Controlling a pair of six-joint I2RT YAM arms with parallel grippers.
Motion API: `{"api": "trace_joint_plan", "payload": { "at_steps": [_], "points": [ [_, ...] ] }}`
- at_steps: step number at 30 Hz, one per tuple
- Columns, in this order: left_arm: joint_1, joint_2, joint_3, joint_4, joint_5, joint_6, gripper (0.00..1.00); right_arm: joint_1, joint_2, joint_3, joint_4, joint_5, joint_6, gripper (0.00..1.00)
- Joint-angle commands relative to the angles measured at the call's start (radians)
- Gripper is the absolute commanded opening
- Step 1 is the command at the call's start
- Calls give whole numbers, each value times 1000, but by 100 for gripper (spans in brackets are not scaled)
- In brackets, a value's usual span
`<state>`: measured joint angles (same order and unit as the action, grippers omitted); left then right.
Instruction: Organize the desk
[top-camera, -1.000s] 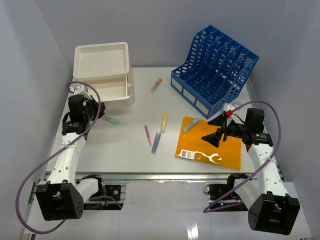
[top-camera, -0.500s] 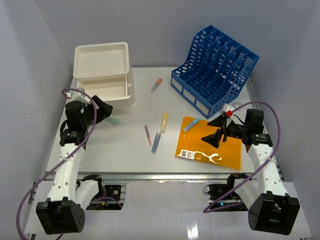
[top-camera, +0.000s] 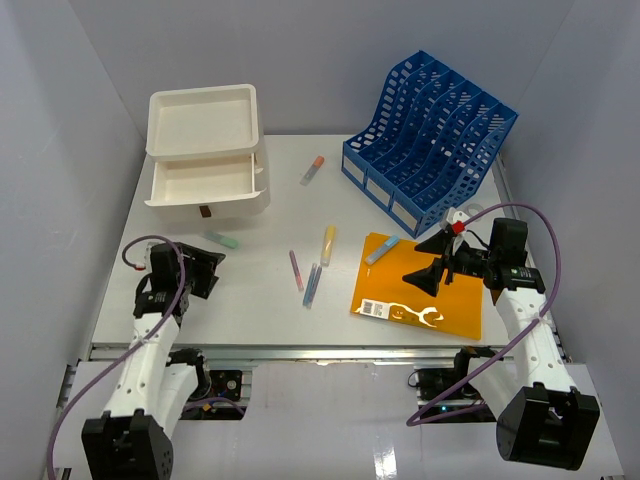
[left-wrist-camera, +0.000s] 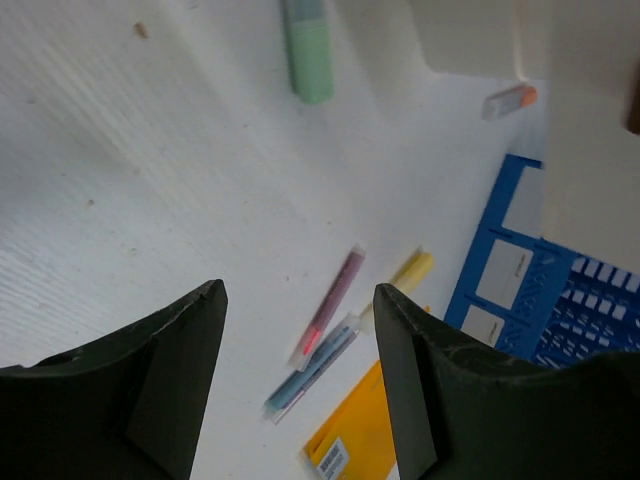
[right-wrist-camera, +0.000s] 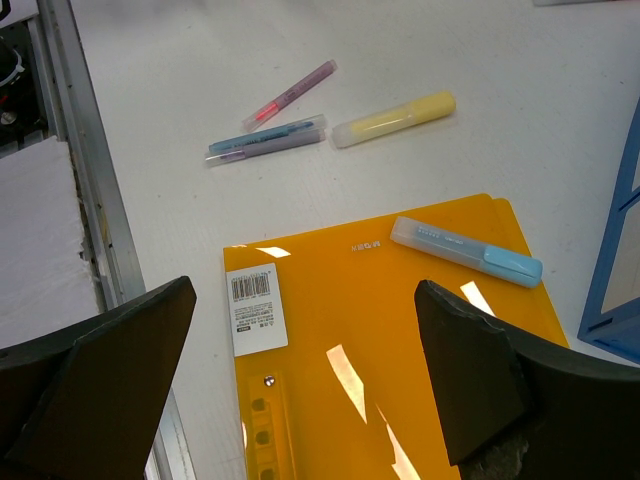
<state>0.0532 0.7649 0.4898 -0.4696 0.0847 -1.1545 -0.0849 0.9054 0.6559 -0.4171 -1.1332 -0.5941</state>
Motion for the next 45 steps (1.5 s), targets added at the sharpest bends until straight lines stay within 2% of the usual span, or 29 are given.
{"api": "trace_joint_plan", "payload": {
  "at_steps": [1, 8, 15, 26, 32, 40, 45],
  "points": [
    [2, 151, -14, 98, -8, -148, 73, -4, -8, -5, 11, -31, -1, 97],
    [1, 370, 24, 213, -50, -200, 81, -4, -8, -4, 11, -30, -1, 97],
    [1, 521, 112, 213, -135, -268, 83, -4, -6, -2, 9, -28, 2, 97],
    [1, 744, 294, 168, -130, -284, 85, -4, -8, -1, 11, -22, 1, 97],
    [1, 848, 384, 79, -112, -278, 81, -4, -9, 1, 9, -20, 0, 98],
    [2, 920, 415, 38, -105, -257, 77, -4, -13, 1, 9, -21, 1, 97],
    [1, 950, 425, 5, -103, -233, 65, -4, -14, 1, 9, -25, 3, 97]
  ]
}}
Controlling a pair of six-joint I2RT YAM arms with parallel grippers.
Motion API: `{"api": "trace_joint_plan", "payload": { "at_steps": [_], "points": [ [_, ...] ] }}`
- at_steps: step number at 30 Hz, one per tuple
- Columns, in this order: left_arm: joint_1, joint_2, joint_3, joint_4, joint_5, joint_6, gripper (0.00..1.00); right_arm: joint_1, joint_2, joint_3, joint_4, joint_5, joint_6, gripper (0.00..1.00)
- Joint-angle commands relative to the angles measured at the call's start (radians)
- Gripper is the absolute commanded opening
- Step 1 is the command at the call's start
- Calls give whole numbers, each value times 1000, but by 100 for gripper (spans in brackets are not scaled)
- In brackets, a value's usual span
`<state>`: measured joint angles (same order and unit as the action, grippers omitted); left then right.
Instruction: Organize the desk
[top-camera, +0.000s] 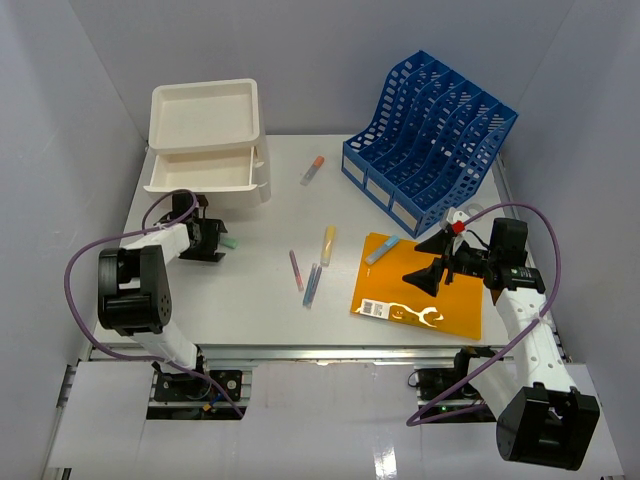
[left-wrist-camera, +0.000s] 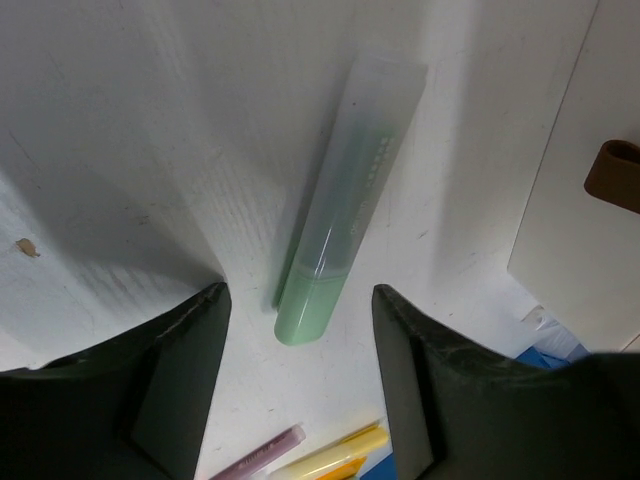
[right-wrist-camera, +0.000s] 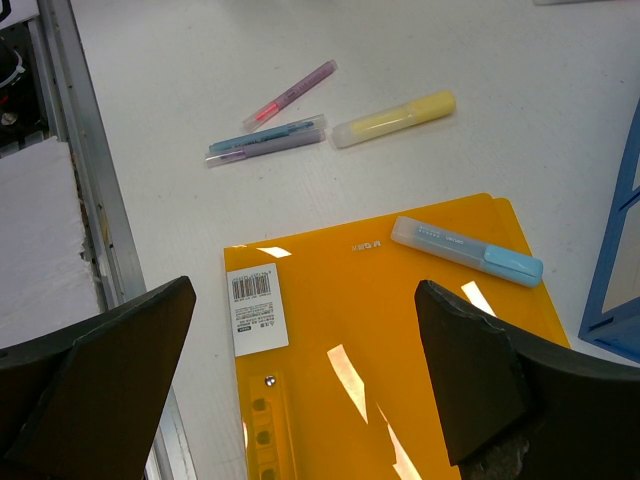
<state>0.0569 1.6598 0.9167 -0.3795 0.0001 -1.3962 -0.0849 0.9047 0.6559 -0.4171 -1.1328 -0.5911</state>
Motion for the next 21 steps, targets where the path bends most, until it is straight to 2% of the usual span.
{"api": "trace_joint_plan", "payload": {
  "at_steps": [1, 5, 11, 15, 21],
  "points": [
    [-2, 58, -5, -85, -19, 12, 60, -4, -15, 2, 9, -25, 1, 97],
    [-3, 63, -19, -86, -22, 19, 53, -4, -19, 1, 8, -27, 1, 97],
    [-2, 34, -50, -90, -28, 45, 47, -4, -24, 2, 8, -28, 1, 98],
    [-3, -32, -125, -90, -34, 64, 47, -4, -26, 1, 8, -28, 1, 98],
    [-3, -227, -249, -90, -69, 89, 47, -4, -26, 2, 8, -41, 2, 98]
  ]
}}
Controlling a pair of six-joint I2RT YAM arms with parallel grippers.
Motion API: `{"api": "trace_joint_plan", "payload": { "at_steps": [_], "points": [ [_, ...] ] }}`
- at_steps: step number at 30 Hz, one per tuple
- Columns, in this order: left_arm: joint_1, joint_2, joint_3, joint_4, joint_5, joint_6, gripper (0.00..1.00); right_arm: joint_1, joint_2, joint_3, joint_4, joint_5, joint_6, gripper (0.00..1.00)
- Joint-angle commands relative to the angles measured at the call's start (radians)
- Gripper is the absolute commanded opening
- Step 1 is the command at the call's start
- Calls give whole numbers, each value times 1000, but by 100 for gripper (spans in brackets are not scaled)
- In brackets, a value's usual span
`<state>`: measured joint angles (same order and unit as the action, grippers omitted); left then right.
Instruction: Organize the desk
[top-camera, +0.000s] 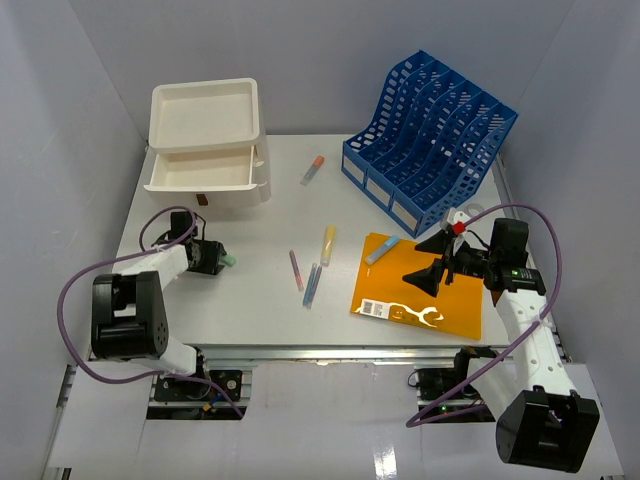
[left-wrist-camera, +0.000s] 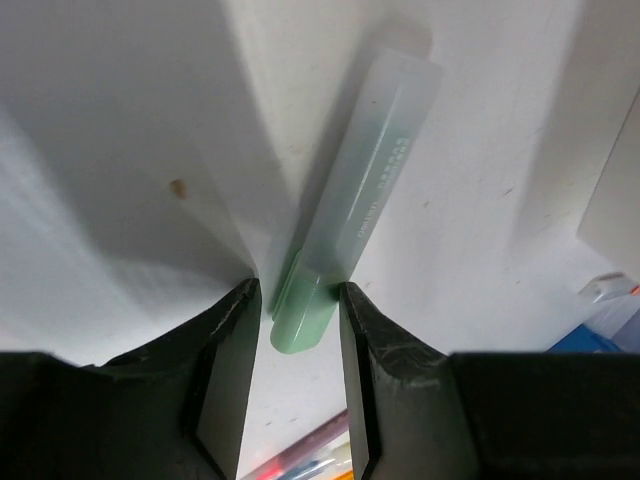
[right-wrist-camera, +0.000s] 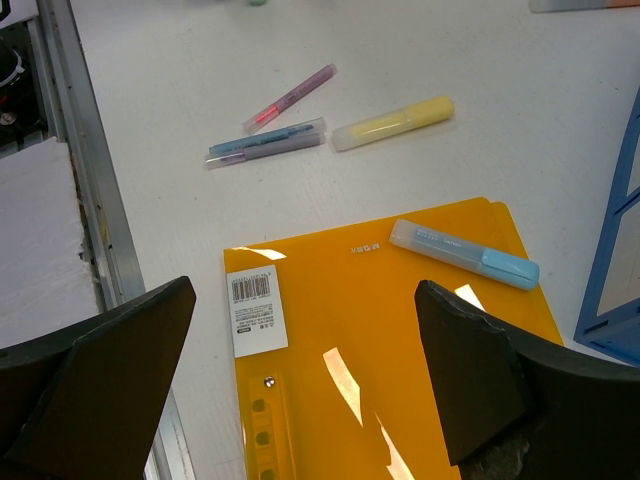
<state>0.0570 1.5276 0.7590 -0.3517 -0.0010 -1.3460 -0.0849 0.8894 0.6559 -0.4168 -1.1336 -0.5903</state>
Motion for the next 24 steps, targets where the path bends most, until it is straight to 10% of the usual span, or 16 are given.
{"api": "trace_joint_plan", "payload": {
  "at_steps": [1, 13, 24],
  "points": [
    [-3, -120, -112, -118, -74, 42, 47, -4, -10, 2, 7, -42, 2, 98],
    [-2, -31, -86, -113, -112, 122, 86, -4, -18, 1, 6, -34, 2, 98],
    [1, 123, 28, -240, -103, 183, 74, -4, -18, 1, 6, -32, 3, 98]
  ]
}}
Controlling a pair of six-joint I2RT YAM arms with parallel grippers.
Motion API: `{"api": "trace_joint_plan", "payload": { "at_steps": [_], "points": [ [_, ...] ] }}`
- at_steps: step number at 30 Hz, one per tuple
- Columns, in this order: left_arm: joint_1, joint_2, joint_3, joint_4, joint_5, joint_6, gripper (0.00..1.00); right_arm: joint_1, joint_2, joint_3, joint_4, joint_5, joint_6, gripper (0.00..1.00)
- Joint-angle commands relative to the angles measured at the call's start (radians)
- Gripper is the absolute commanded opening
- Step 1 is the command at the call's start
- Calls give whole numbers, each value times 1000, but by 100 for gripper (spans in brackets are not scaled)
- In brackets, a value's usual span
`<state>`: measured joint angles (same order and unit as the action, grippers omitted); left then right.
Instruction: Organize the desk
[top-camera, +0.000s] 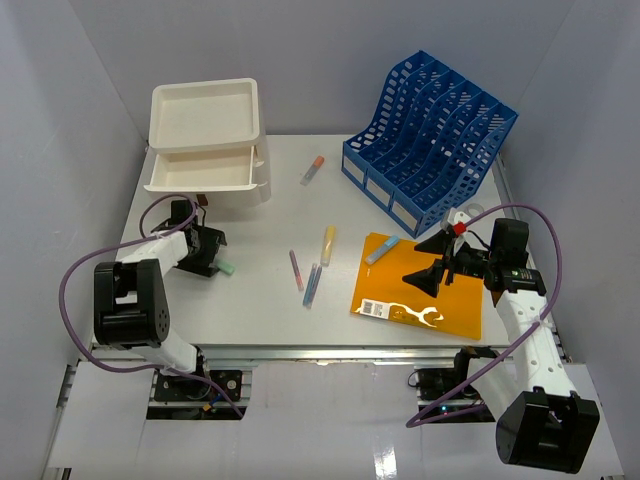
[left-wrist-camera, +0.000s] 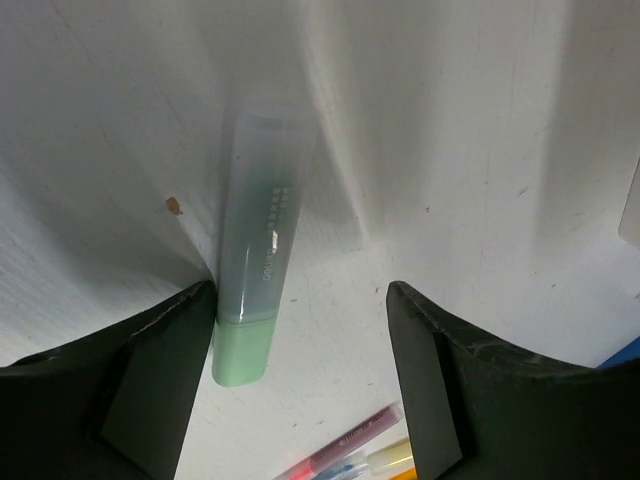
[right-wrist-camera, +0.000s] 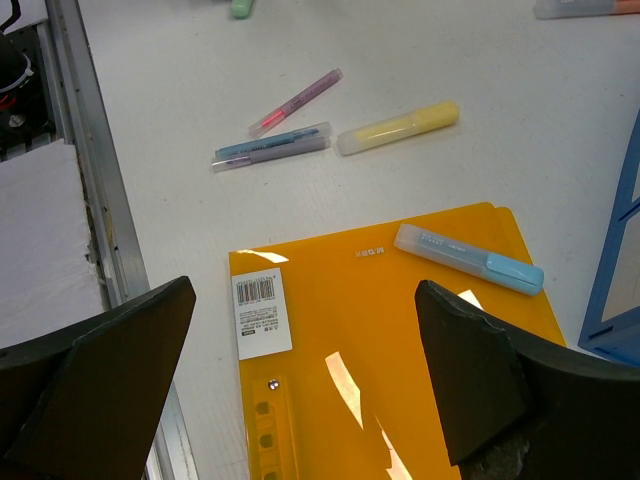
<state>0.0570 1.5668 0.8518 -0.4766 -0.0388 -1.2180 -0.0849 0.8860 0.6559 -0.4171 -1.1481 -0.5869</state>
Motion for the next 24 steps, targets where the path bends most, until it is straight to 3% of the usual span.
{"api": "trace_joint_plan", "payload": {
  "at_steps": [1, 11, 17, 24],
  "points": [
    [0, 77, -78, -115, -71, 58, 72, -4, -13, 1, 6, -18, -2, 98],
    [1, 50, -92, -114, -68, 133, 38, -4, -12, 1, 6, -26, -1, 98],
    [0, 10, -94, -114, -27, 162, 22, -4, -14, 1, 8, -22, -1, 98],
    [1, -260, -133, -125, 137, 208, 1, -4, -11, 1, 8, -27, -1, 98]
  ]
}}
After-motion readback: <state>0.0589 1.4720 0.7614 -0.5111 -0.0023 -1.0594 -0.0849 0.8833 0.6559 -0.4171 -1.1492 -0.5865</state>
